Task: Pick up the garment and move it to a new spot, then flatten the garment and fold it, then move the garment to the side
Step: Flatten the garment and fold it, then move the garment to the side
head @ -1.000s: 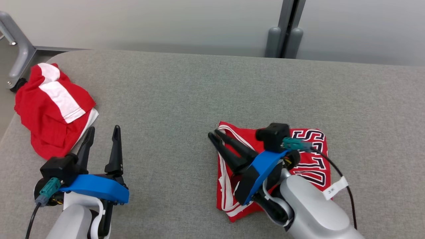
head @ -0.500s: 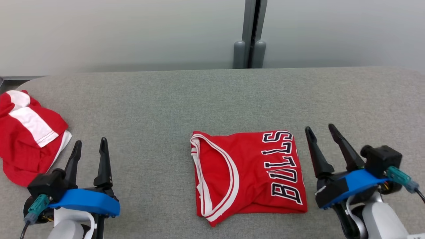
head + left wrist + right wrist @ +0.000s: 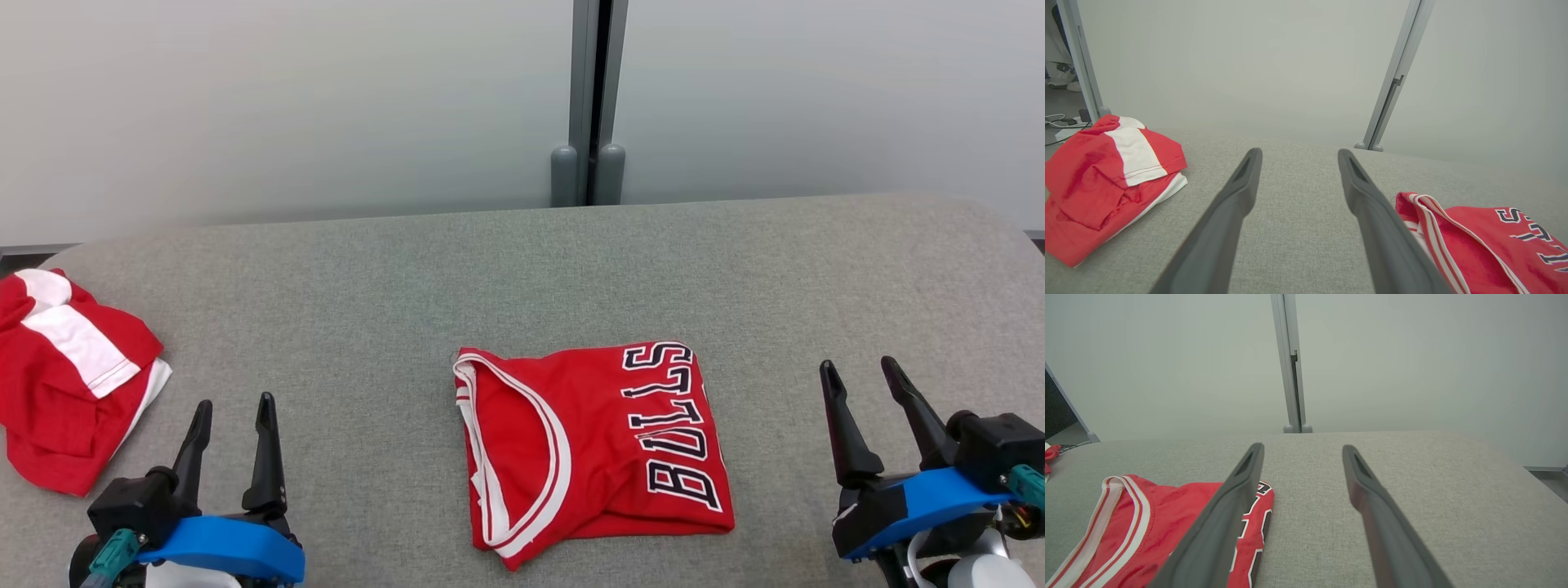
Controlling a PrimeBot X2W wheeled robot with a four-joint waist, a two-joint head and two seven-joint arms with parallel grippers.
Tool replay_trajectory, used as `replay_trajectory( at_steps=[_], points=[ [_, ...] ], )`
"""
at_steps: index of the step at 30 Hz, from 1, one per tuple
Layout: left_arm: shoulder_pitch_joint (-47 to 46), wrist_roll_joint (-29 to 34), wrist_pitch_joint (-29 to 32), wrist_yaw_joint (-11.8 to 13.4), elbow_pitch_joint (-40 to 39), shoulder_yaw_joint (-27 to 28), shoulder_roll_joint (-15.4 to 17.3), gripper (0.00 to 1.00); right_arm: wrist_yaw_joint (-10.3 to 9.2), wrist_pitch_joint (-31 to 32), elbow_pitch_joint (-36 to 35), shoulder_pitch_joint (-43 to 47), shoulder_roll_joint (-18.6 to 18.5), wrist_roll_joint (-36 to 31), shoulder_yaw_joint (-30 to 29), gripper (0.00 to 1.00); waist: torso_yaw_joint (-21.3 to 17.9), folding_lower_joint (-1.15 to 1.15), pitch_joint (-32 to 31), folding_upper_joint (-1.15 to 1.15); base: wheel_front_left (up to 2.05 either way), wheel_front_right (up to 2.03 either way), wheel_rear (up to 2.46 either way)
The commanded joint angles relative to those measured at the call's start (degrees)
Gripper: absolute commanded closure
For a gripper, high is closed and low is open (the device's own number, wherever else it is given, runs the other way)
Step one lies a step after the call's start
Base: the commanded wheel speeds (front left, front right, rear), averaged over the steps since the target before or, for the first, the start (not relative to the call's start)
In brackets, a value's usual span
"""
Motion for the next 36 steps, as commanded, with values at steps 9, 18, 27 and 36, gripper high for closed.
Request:
replay_trajectory(
  at_steps=[9,18,27,36],
  points=[
    [0.3,0.5,1.1,-0.1,1.7,-1.3,0.5,0.00,0.01,-0.5,2.1,2.5,0.7,-1.1,-1.3,0.00,0.6,0.00,-2.5,0.00,0.00,0.00,0.00],
    [-0.2,0.1,1.9,-0.1,2.7,-1.9,0.8,0.00,0.01,-0.2,3.6,2.3,1.1,-1.0,-1.2,0.00,0.7,0.00,-3.0,0.00,0.00,0.00,0.00],
    [-0.8,-0.1,1.6,0.0,3.0,-2.3,0.7,0.00,0.01,0.9,3.1,2.7,1.6,-1.2,-1.4,0.00,1.3,0.00,-2.8,0.00,0.00,0.00,0.00],
    [-1.1,-0.3,1.3,0.0,3.0,-2.5,0.7,0.00,0.01,4.3,3.3,1.1,2.1,-0.6,-0.7,0.00,1.8,0.00,-2.4,0.00,0.00,0.00,0.00]
  ],
)
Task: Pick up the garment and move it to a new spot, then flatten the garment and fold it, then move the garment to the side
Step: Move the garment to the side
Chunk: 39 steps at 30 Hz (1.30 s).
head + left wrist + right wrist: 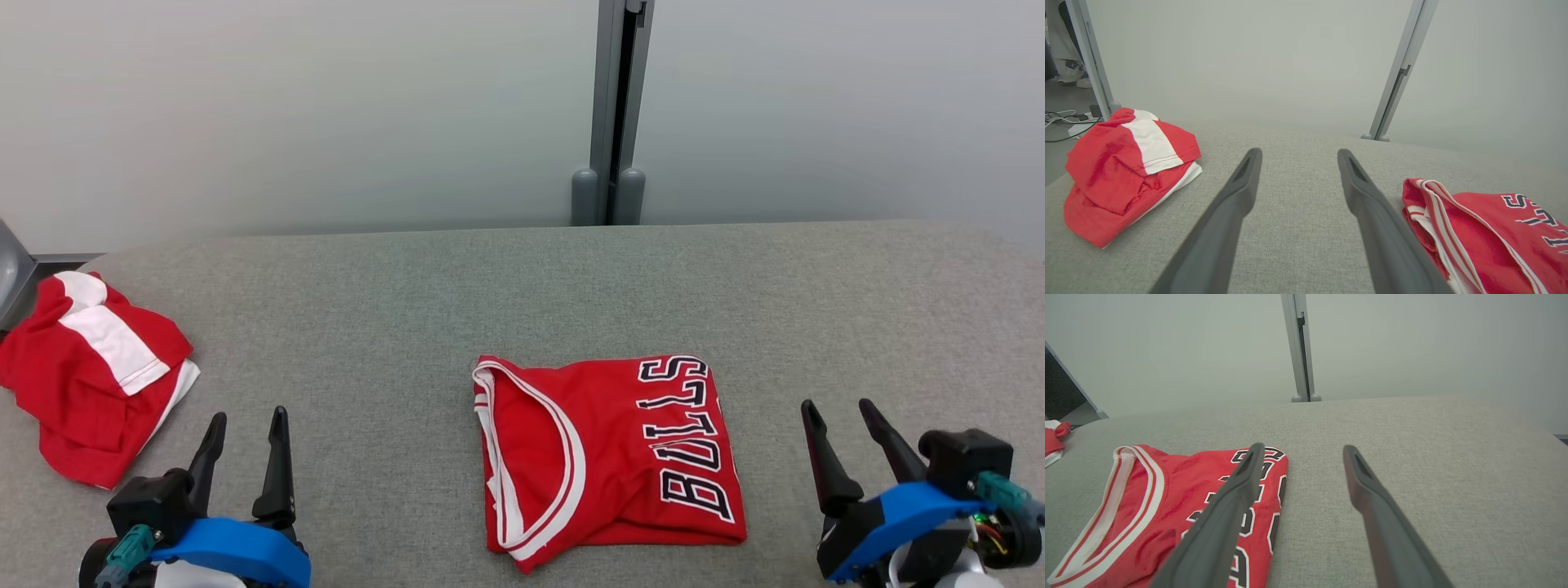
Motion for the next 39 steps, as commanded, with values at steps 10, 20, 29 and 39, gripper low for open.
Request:
replay_trajectory(
  at_steps=[10,20,29,39],
  points=[
    [-1.9,0.2,-0.3,-0.1,-0.7,-0.8,0.0,0.00,0.01,17.5,4.1,-7.6,1.2,1.3,-0.4,0.00,0.7,0.01,1.9,0.00,0.00,0.00,0.00],
    [-5.9,1.5,0.0,-1.6,-0.3,-3.0,-0.2,0.00,0.01,27.6,13.1,-15.3,1.2,1.1,1.4,0.00,3.0,0.01,6.2,0.00,0.00,0.00,0.00],
    [-8.7,1.8,-0.5,-2.5,0.9,-4.0,-1.0,0.00,0.01,30.5,22.6,-18.3,1.2,-0.9,2.8,0.08,4.7,0.01,8.9,0.00,0.00,0.00,0.00],
    [-8.7,1.1,-1.4,-2.3,0.8,-2.4,-1.1,0.00,-0.05,31.7,16.4,-23.3,-5.3,-6.4,11.3,1.00,1.6,0.01,10.5,0.00,0.00,0.00,0.00]
  ],
)
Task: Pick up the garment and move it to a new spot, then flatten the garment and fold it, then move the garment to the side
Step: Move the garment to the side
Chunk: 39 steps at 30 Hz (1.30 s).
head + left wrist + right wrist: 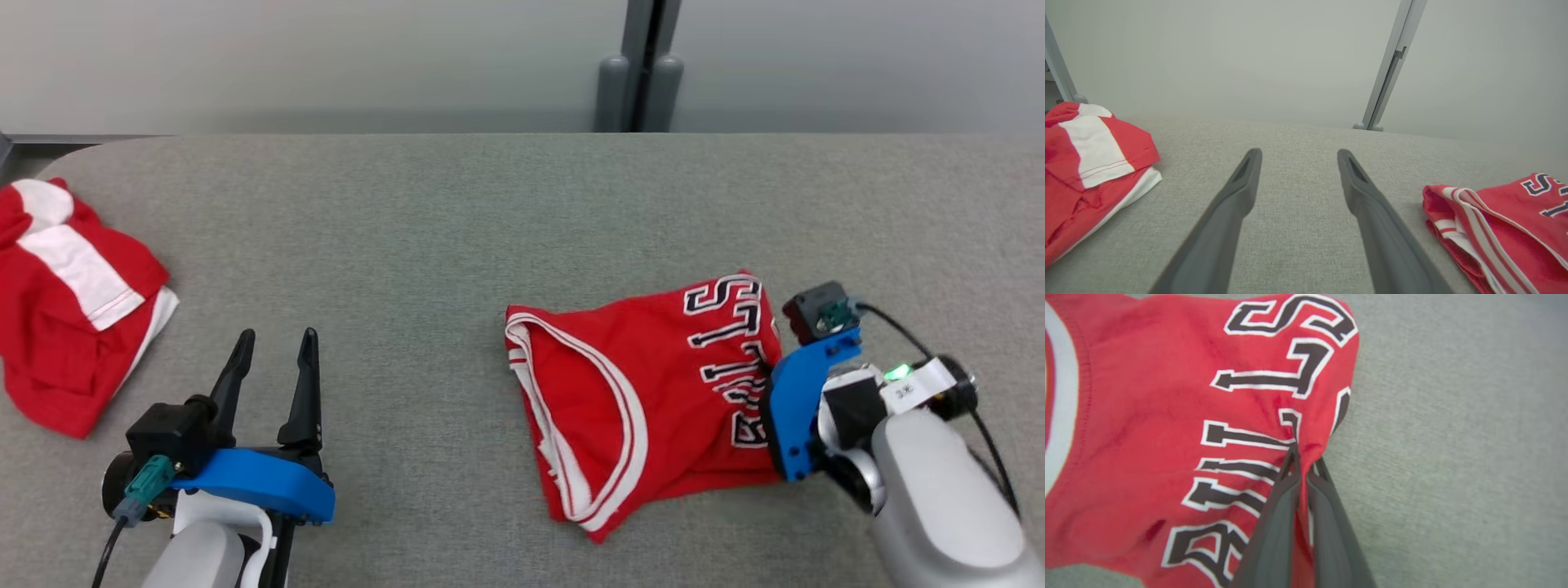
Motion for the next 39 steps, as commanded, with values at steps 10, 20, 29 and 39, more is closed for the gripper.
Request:
replay_trajectory(
  at_steps=[10,20,29,39],
  points=[
    [-2.5,0.7,-0.8,0.3,-4.8,2.9,1.5,0.00,-0.09,0.9,-8.3,-10.4,-18.5,6.0,8.3,1.00,-8.5,-0.01,5.3,0.00,0.00,0.00,0.00],
    [-5.5,2.7,0.2,1.3,-10.1,3.1,3.2,0.00,-0.08,-9.9,-2.1,-19.5,-28.8,4.9,10.8,1.00,-15.8,-0.01,13.9,0.00,0.00,0.00,0.00],
    [-6.8,3.7,2.6,1.9,-13.9,3.4,6.2,0.00,-0.09,-18.9,7.0,-24.3,-31.1,2.0,8.7,1.00,-18.2,-0.01,19.2,0.00,0.00,0.00,0.00],
    [-6.9,3.7,4.2,2.4,-16.2,3.7,8.0,0.00,-0.09,-24.5,13.8,-26.4,-30.3,-1.8,6.0,1.00,-18.7,-0.01,20.6,0.00,0.00,0.00,0.00]
  ],
)
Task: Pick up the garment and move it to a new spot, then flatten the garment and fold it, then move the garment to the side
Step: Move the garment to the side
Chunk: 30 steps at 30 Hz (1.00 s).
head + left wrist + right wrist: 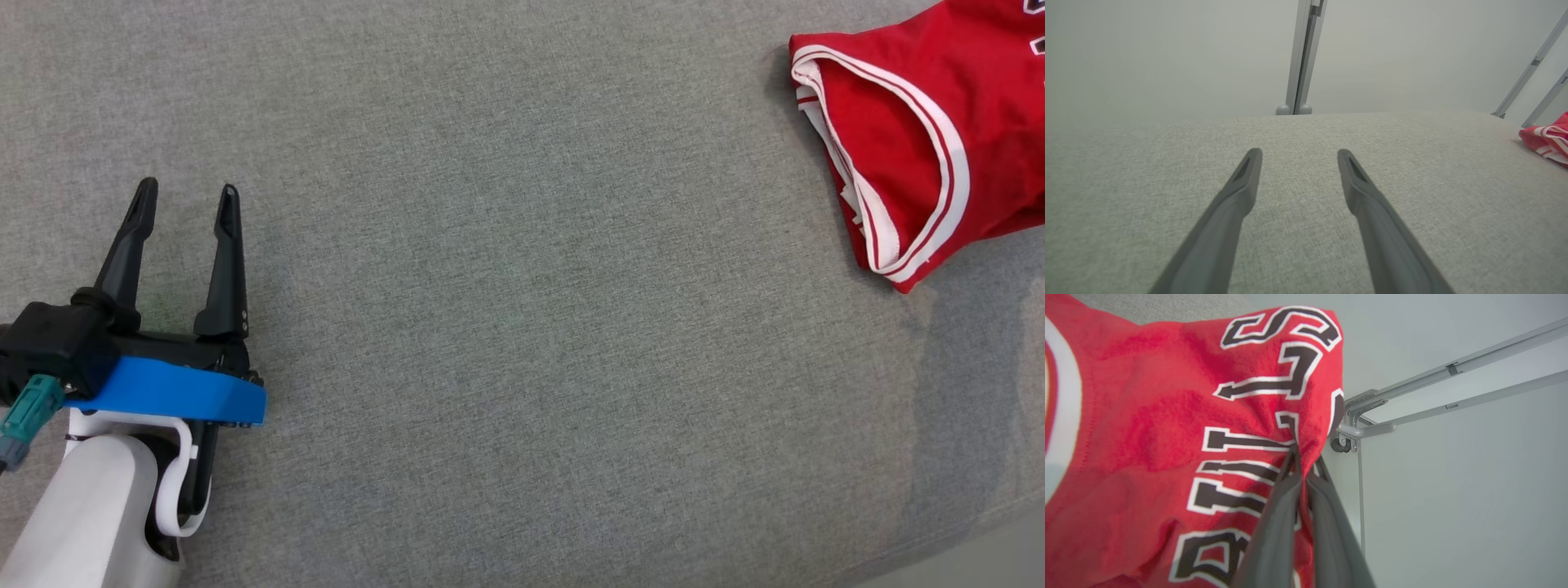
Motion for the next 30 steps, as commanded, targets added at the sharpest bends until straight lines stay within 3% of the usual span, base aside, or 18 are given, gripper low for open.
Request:
replay_trajectory(
  at_steps=[1,2,3,4,5,11,20,30],
  points=[
    [-0.8,0.0,0.1,0.2,-0.2,0.2,0.3,0.00,-0.09,-0.3,0.3,-1.2,0.3,-0.1,-0.3,1.00,0.1,-0.01,0.0,0.00,0.00,0.00,0.00],
    [-0.7,0.0,0.2,0.2,-0.2,0.1,0.3,0.00,-0.09,-0.7,0.8,-1.4,0.5,-0.5,-0.6,1.00,0.1,-0.01,-0.1,0.00,0.00,0.00,0.00],
    [-0.6,-0.1,0.2,0.2,-0.2,0.0,0.4,0.00,-0.09,-1.0,1.3,-1.5,0.6,-0.8,-0.9,0.80,0.2,-0.01,-0.3,0.00,0.00,0.00,0.00],
    [-0.4,-0.2,0.3,0.2,-0.1,0.0,0.4,0.00,-0.09,-1.4,1.8,-1.4,1.0,-1.0,-1.5,0.10,0.3,-0.01,-0.5,0.00,0.00,0.00,0.00],
    [-0.2,-0.3,0.3,0.3,0.0,0.0,0.5,0.00,-0.09,-1.8,2.3,-1.3,1.3,-1.3,-1.8,0.00,0.3,-0.01,-0.6,0.00,0.00,0.00,0.00],
    [1.2,-0.7,-0.4,0.8,0.7,0.0,-0.1,0.00,-0.09,-4.0,3.3,-0.4,3.8,-3.5,-2.7,0.00,0.7,-0.01,-3.1,0.00,0.00,0.00,0.00],
    [5.2,-2.5,-3.2,1.0,5.3,-0.1,-2.9,0.00,-0.07,-9.8,0.3,7.3,11.8,0.8,-6.1,0.00,2.7,-0.01,-13.3,0.00,0.00,0.00,0.00],
    [11.0,-3.8,-4.7,-0.1,10.9,0.2,-6.4,0.00,-0.06,-15.0,-17.2,26.8,18.2,8.2,-11.3,0.00,8.7,-0.01,-23.4,0.00,0.00,0.00,0.00]
  ],
)
